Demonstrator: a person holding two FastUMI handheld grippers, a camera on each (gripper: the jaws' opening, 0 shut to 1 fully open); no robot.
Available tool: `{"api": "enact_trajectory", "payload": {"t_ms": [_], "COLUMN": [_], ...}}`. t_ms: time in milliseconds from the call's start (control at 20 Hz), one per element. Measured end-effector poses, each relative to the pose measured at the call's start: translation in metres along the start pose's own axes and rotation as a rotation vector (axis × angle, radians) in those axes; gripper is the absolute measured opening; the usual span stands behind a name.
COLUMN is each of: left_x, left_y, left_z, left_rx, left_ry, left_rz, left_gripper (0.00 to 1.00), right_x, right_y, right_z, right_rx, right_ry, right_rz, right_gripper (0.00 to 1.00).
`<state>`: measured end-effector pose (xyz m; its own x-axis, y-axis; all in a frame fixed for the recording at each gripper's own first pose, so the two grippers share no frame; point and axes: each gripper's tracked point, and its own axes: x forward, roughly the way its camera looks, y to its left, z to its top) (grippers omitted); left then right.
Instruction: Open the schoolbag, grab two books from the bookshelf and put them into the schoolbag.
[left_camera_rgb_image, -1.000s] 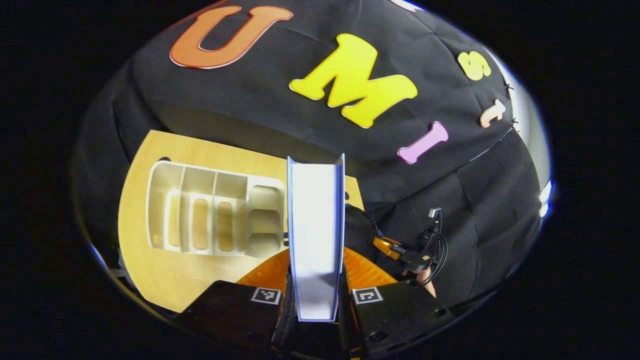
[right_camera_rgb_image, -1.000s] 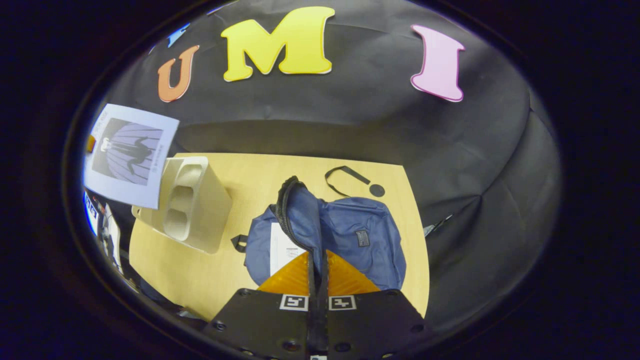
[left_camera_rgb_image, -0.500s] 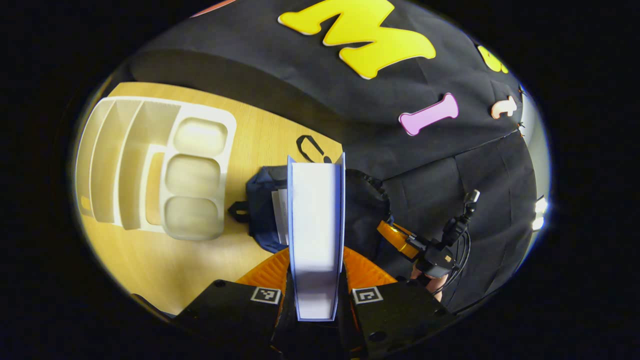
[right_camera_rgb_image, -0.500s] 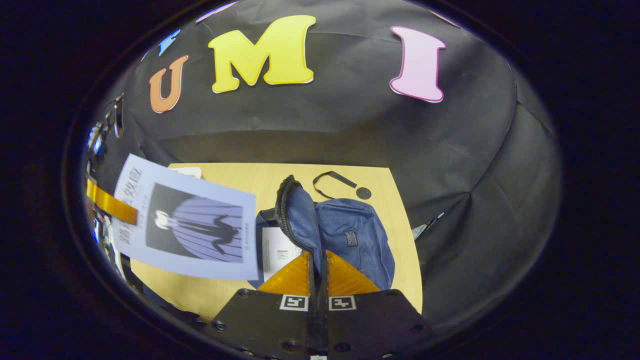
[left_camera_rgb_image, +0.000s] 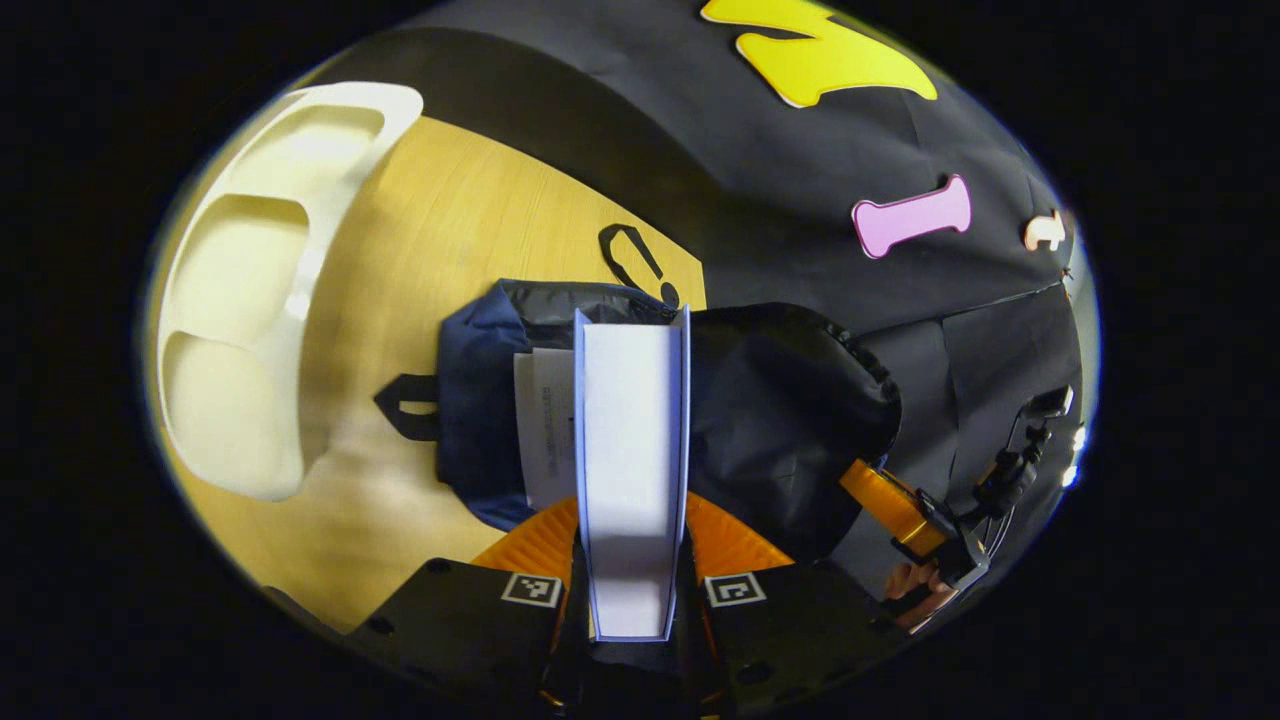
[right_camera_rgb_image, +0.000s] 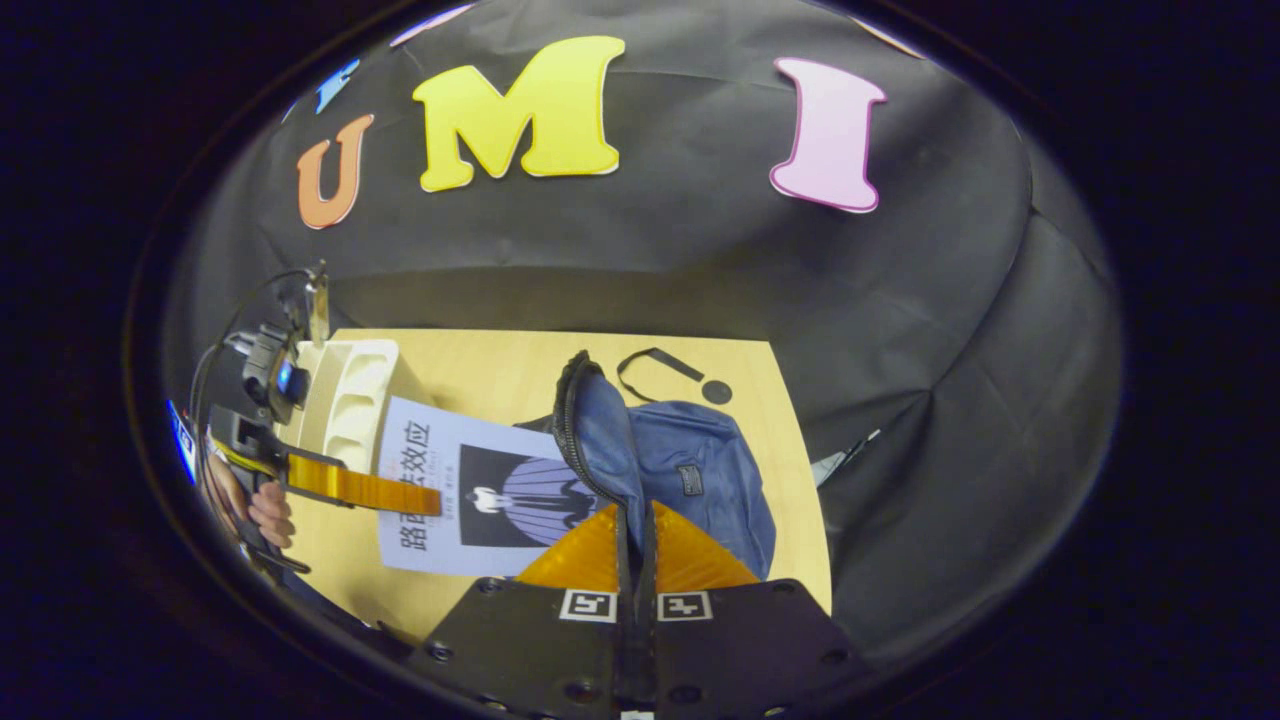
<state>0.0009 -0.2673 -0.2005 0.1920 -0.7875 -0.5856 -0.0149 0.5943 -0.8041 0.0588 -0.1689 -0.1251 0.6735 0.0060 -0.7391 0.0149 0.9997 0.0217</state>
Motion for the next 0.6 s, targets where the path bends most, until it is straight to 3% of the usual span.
{"api": "enact_trajectory", "payload": {"t_ms": [250, 600], "left_x": [0.038, 0.076], "left_y": [-0.001, -0.005], "left_z": [0.002, 0.006], "left_rx": [-0.057, -0.099], "left_ry": [0.011, 0.031], "left_rz": [-0.097, -0.135], "left_gripper": [0.38, 0.39], "right_x": [-0.007, -0.001], "right_y": [-0.007, -0.001], "right_z": [0.008, 0.013], "right_rx": [-0.010, -0.050], "right_ry": [-0.012, -0.014], "right_rz": [-0.013, -0.010], "right_gripper": [0.00, 0.00]}}
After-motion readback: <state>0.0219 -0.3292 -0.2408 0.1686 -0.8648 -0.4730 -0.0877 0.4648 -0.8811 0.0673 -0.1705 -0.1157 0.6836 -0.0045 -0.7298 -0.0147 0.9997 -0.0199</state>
